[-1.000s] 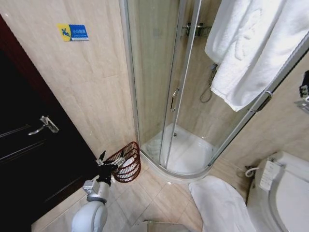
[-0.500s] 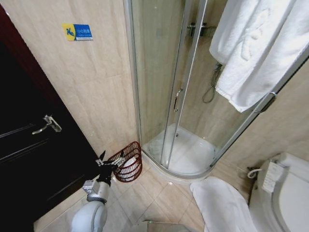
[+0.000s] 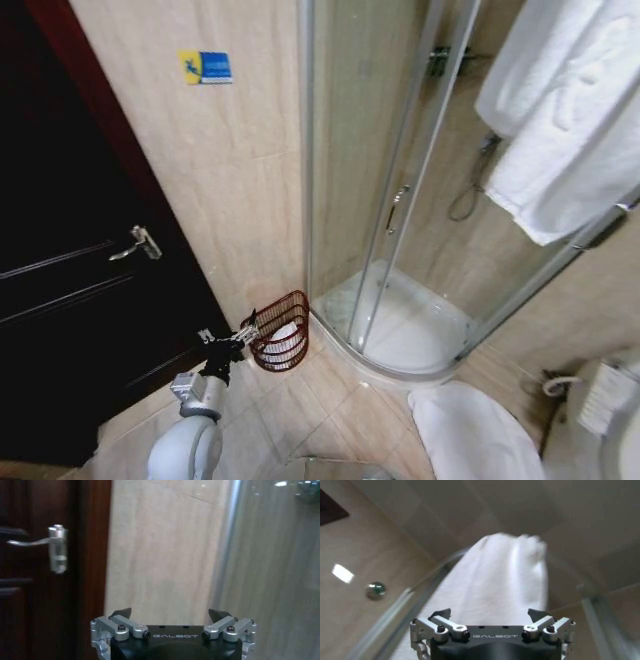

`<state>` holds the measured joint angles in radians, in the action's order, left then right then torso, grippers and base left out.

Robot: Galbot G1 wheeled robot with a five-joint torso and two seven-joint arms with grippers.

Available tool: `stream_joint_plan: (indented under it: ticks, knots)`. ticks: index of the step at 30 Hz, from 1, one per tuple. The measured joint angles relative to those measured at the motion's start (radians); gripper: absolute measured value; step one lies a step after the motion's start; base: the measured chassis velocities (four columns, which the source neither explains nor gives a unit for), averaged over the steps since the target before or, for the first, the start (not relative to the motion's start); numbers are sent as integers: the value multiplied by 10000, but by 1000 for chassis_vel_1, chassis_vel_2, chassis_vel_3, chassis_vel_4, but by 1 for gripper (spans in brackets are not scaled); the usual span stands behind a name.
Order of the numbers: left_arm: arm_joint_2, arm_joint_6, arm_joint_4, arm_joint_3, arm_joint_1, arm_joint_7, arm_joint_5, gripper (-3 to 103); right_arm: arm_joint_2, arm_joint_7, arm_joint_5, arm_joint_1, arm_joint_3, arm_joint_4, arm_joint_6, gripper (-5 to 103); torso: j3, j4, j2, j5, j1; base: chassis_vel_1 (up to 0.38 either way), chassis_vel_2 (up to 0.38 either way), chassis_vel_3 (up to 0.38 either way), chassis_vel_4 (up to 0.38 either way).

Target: Discard the used towel into the hamper.

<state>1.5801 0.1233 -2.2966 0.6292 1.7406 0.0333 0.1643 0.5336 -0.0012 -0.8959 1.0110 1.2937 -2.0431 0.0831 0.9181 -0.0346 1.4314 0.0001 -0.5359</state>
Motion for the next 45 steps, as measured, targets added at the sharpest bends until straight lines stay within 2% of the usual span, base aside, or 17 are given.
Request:
stream_joint_plan:
  ticks: [2,3,5,6,10,13,19,21,23,24,26,27,29,30,33,38,45]
  knots:
    - [0,0,0,1,1,0,0,100,-454,39,-311,-1008,-834,243,-341,100,1,-9,-1,2,-1,111,128,86,107]
    - [0,0,0,1,1,0,0,100,-454,39,-311,-1008,-834,243,-341,100,1,-9,-1,2,-1,121,128,86,108]
    - [0,0,0,1,1,0,0,100,-939,220,-645,-1942,-1247,407,-906,100,1,-9,-1,-4,-1,154,149,139,114]
    - [0,0,0,1,1,0,0,100,-939,220,-645,-1942,-1247,407,-906,100,1,-9,-1,-4,-1,154,137,157,114]
    - [0,0,0,4,2,-1,0,100,-1756,694,-810,-2923,-1460,715,-1580,100,-1,-5,0,-5,0,119,109,118,98]
    - [0,0,0,2,2,0,0,100,-1951,936,-689,-3031,-1411,763,-1731,100,-1,-3,0,2,0,56,59,67,69]
    - [0,0,0,0,1,0,0,100,-2303,1344,-307,-3236,-1318,969,-1791,100,-2,4,0,2,2,7,1,4,9]
    - [0,0,1,0,1,-1,0,100,-2623,1417,-253,-3513,-1410,1307,-1787,100,-1,2,0,0,2,0,0,0,0]
    - [0,0,0,-1,1,0,0,100,-3065,1410,-681,-3596,-1470,1756,-1743,100,-1,1,0,1,1,0,0,0,0]
    - [0,0,0,-1,1,0,0,100,-3065,1410,-681,-3596,-1470,1756,-1743,100,-1,1,0,1,1,0,0,0,0]
    - [0,0,0,0,0,0,0,100,-3752,1316,-1073,-3503,-1424,2503,-1597,100,-1,-2,0,-2,1,0,0,0,0]
    - [0,0,0,0,0,0,0,100,-3752,1316,-1073,-3503,-1424,2503,-1597,100,-1,-2,0,-2,1,0,0,0,0]
    - [0,1,0,0,1,0,0,100,-4356,1277,-1528,-3243,-1254,3032,-1506,100,-1,2,0,0,1,0,0,0,0]
    - [0,1,0,0,1,0,0,100,-4356,1277,-1528,-3243,-1254,3032,-1506,100,-1,2,0,0,1,0,0,0,0]
    - [0,0,1,-1,0,0,0,100,-5105,1213,-2166,-2872,-983,3547,-1432,100,-2,1,0,-3,2,0,0,0,0]
    - [0,0,0,0,0,0,0,100,-5462,1294,-2577,-2603,-846,3624,-1437,100,-1,-2,0,-3,1,0,0,0,0]
    - [0,0,0,0,1,0,0,100,-5459,1373,-2614,-2473,-840,3654,-1520,100,-1,-2,0,2,1,0,0,0,0]
